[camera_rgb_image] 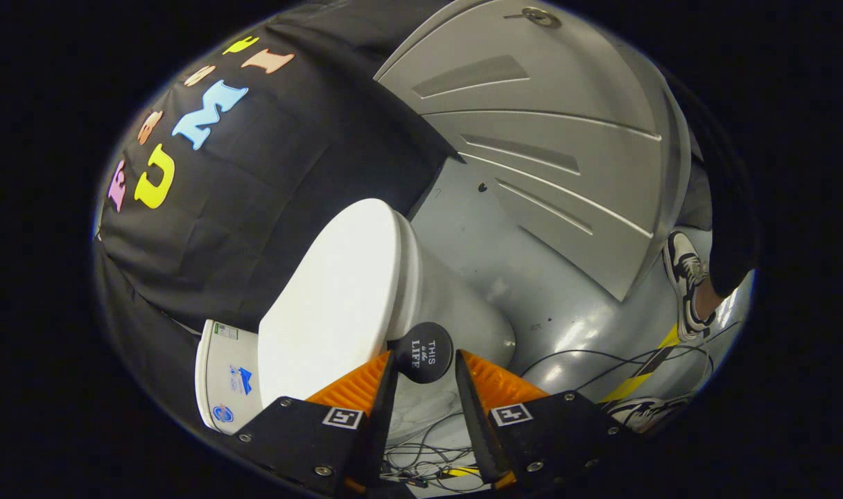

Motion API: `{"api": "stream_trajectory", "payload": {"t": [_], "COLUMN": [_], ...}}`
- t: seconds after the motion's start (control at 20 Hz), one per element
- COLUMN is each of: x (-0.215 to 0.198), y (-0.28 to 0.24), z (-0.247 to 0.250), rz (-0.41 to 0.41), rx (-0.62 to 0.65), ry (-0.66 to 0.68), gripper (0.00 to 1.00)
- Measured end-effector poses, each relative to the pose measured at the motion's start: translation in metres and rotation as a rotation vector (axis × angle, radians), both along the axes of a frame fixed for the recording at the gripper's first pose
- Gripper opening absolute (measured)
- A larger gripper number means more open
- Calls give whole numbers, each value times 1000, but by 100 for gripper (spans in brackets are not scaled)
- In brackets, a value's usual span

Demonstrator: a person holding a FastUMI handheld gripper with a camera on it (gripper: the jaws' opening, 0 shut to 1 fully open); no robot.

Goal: Open the toilet lid.

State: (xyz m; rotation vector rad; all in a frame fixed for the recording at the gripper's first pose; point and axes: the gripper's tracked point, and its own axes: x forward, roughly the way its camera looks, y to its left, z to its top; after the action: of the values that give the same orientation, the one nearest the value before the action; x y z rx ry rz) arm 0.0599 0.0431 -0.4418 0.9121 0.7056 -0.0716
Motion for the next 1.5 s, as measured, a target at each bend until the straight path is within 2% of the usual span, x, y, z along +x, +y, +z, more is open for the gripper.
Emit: {"api": "stream_trajectory", "payload": {"t": [0.15,0.3,0.45,0.7,0.85,1.1,1.3,1.5], "x": [5,9,9,10,9,6,4,2], "y": [-6,-11,-12,-14,-14,-12,-12,-9], "z": [-2,-2,-1,5,13,22,53,81], "rz": [-35,-80,-101,-102,-105,-67,-102,-64], "rx": [38,92,135,116,106,-7,-30,-108], "ry": [-26,-47,-61,-81,-88,-60,-73,-86], "gripper": [42,37,27,15,2,0,0,0]}}
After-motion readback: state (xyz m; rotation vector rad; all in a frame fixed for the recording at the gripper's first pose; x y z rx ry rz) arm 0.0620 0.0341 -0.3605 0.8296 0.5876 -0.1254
